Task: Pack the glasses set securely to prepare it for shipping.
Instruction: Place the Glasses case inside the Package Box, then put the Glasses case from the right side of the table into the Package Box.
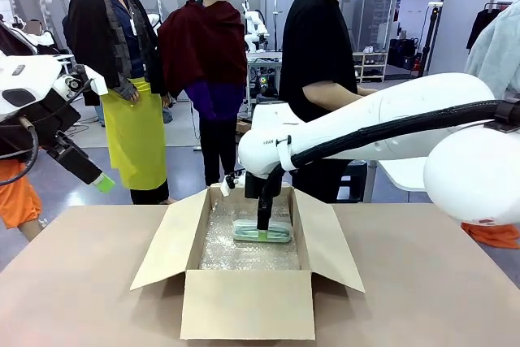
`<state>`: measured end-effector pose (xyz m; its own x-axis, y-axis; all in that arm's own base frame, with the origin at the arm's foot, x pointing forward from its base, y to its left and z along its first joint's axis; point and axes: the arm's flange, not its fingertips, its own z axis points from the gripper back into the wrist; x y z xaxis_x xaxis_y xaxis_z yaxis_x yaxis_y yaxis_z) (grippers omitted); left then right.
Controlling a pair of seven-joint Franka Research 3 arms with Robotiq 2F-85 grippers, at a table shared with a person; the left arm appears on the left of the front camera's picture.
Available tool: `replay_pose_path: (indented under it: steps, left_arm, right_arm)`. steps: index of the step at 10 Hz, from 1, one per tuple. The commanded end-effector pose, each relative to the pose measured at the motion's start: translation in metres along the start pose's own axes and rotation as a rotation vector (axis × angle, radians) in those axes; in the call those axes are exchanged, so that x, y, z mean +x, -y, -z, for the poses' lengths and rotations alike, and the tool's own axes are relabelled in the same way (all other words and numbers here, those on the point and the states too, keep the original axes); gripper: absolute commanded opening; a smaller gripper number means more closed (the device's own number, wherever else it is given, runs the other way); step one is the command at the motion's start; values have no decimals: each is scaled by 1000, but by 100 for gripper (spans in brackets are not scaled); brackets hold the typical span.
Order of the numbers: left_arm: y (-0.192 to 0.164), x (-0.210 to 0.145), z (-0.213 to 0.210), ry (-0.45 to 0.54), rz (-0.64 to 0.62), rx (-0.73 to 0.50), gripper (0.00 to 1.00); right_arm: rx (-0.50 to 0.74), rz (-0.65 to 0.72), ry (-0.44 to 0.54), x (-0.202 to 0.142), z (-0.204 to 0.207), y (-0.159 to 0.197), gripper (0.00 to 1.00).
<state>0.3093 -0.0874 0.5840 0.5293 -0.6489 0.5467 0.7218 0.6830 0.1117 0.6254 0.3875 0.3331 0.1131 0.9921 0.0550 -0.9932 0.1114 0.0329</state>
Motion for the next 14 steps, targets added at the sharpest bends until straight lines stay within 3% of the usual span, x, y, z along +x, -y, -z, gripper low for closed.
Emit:
replay_pose_path:
  steps: [1,12,14]
  left_arm:
    - [-1,-1,-1,4,4,-1,100]
    - [-1,-1,-1,4,4,-1,100]
    - [-1,-1,-1,4,4,-1,100]
  right_arm:
    - [0,-2,2,2,3,0,100]
    - [5,1,-2,-1,4,0,98]
    - [-55,60,-19,-11,-74,-31,100]
